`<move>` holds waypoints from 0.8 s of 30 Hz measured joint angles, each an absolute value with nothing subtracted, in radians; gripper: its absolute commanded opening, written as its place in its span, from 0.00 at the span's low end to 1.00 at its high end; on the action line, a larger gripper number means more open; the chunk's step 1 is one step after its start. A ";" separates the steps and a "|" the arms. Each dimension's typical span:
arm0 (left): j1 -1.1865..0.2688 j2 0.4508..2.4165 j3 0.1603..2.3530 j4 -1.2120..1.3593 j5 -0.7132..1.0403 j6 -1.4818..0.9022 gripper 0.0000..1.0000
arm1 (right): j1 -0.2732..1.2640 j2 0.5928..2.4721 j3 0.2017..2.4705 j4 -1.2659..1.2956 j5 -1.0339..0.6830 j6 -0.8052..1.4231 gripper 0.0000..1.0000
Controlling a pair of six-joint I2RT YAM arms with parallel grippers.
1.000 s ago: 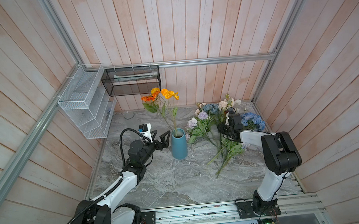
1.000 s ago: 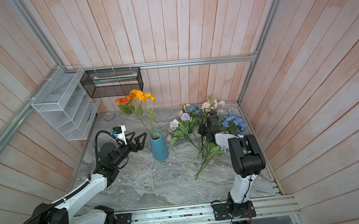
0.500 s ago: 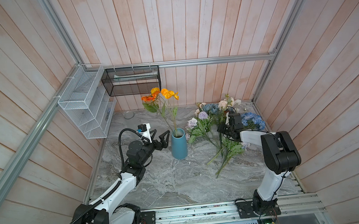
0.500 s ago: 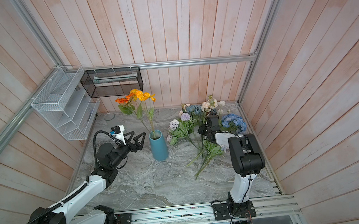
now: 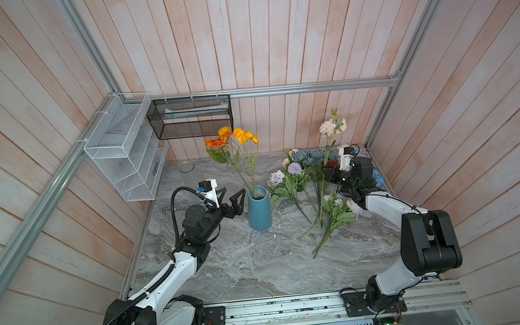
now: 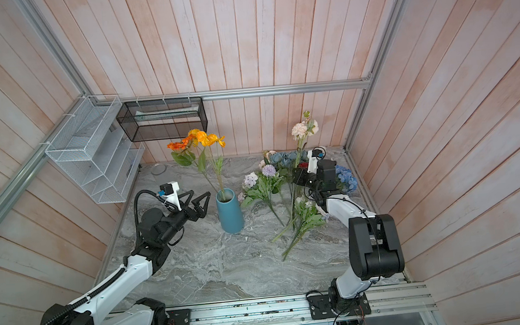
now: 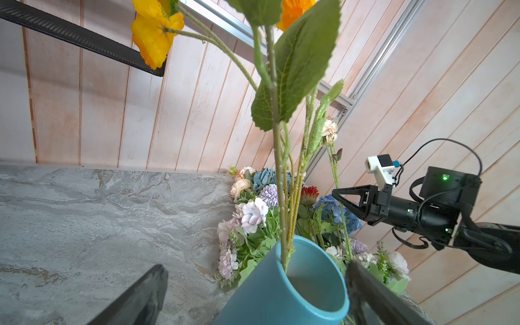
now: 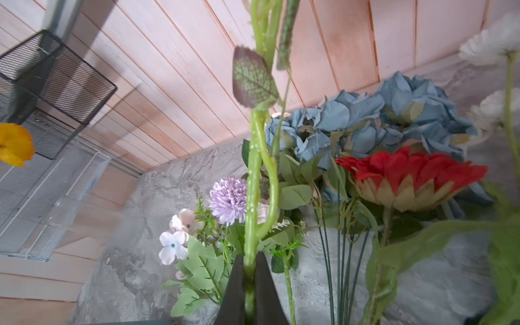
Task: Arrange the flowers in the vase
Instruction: 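Grasp the pale peach rose stem in the pile with the right gripper, then lift the peach rose up and carry it toward the teal vase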
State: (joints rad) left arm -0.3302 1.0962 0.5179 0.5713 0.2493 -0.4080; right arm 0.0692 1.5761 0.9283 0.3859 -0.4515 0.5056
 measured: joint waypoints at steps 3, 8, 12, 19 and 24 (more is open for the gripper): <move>-0.330 1.087 0.514 0.571 0.249 -0.409 1.00 | 0.062 1.571 0.929 0.397 -0.505 0.499 0.00; -0.330 1.082 0.512 0.568 0.249 -0.412 1.00 | 0.060 1.548 0.929 0.402 -0.564 0.501 0.00; -0.330 1.081 0.511 0.567 0.249 -0.412 1.00 | 0.060 1.503 0.929 0.425 -0.605 0.524 0.00; -0.330 1.072 0.508 0.567 0.248 -0.416 1.00 | 0.086 1.395 0.950 0.468 -0.651 0.572 0.00; -0.330 1.065 0.507 0.568 0.234 -0.424 1.00 | 0.189 1.346 1.011 0.488 -0.650 0.572 0.00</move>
